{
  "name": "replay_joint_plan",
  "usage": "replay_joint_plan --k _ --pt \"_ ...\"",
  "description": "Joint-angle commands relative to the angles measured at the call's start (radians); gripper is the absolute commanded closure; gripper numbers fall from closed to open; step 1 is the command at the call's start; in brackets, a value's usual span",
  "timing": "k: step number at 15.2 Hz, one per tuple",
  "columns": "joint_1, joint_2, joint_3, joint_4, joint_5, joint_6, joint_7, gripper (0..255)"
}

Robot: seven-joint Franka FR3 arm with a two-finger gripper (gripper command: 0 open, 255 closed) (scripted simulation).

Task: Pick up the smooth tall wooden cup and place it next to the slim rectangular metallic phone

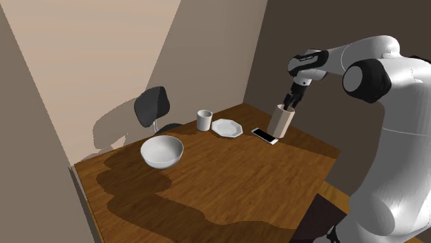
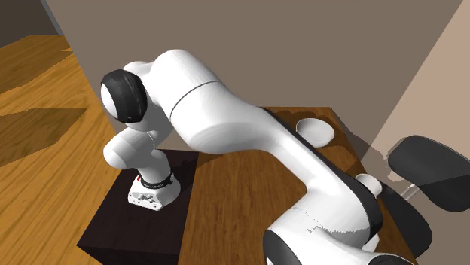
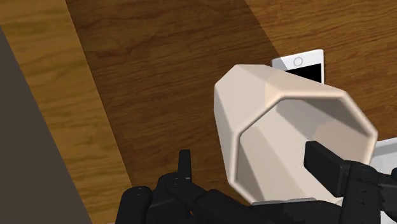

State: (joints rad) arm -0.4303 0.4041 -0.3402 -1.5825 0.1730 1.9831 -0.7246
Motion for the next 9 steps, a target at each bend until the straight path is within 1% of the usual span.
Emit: replay_joint_plan --k 1,2,9 --pt "-0.002 -0.009 -0.003 0.048 -0.005 -0.055 0.005 0" --pt "-0.003 -0.014 -0.004 0.066 -0.008 -0.079 0.007 0" --pt "-0.003 -0.014 -0.004 0.066 -0.008 -0.079 0.007 0"
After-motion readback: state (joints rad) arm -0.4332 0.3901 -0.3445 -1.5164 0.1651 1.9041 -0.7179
